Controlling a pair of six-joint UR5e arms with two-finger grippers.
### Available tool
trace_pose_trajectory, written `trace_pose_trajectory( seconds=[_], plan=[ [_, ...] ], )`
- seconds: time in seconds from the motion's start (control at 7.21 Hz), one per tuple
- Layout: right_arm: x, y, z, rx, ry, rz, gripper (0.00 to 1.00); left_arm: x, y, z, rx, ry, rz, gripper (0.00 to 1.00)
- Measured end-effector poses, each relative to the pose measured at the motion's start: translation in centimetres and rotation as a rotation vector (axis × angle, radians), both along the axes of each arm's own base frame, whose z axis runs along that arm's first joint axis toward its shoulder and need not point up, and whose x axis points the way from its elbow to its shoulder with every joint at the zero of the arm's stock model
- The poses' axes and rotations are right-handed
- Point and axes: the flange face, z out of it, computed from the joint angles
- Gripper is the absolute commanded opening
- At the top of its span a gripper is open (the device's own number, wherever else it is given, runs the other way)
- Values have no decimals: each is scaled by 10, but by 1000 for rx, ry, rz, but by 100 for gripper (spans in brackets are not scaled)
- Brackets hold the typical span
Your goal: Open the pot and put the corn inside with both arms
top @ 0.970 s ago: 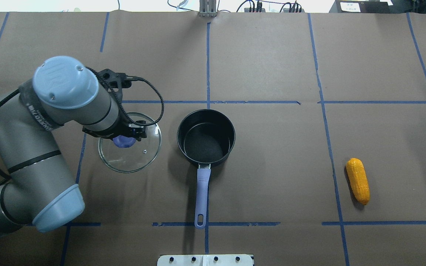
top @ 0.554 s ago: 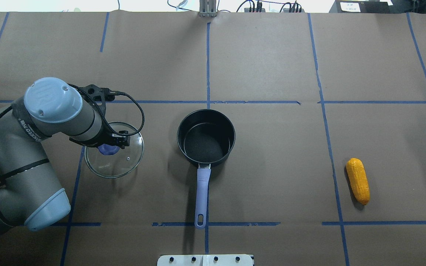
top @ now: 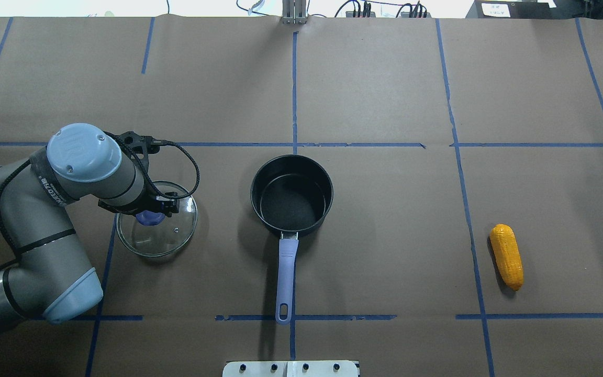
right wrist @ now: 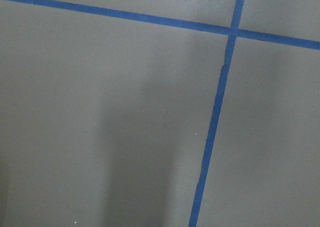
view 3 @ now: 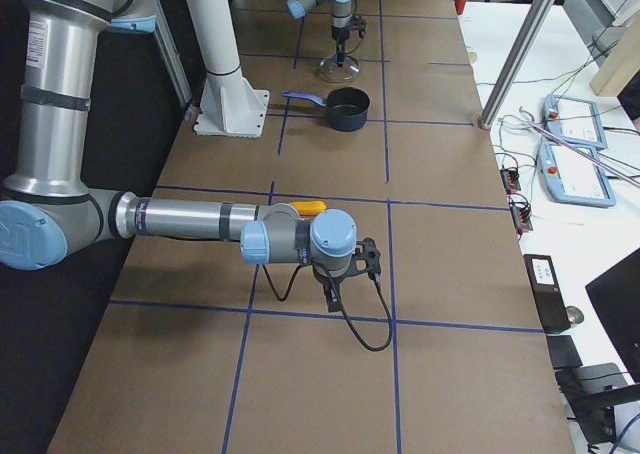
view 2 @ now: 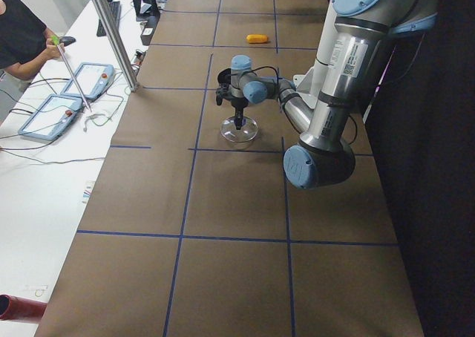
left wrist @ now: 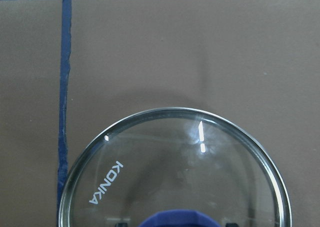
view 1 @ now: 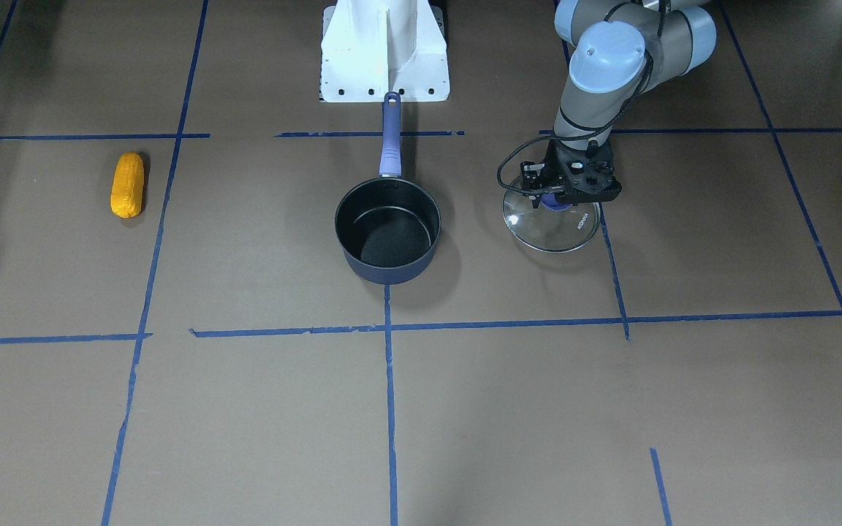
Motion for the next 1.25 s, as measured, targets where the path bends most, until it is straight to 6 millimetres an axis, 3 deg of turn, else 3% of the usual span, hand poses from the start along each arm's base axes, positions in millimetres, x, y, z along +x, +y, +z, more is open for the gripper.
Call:
trace_pose_trajectory(
  seconds=[0.28, 0.55, 0.83, 1.25],
  plan=[
    [-25, -5, -12, -35, -6, 44, 99, 2, -2, 4, 10, 11, 3, 100],
    [-67, -6, -29, -70, -36, 110, 99, -18, -6, -10, 0, 53, 5, 100],
    [-130, 2, -67, -112, -38, 142, 99, -68, -2, -22, 17, 76, 20, 100],
    [-238, 40, -139, -153, 11, 192, 98, -156, 11, -8, 93, 44, 87, 100]
  ],
)
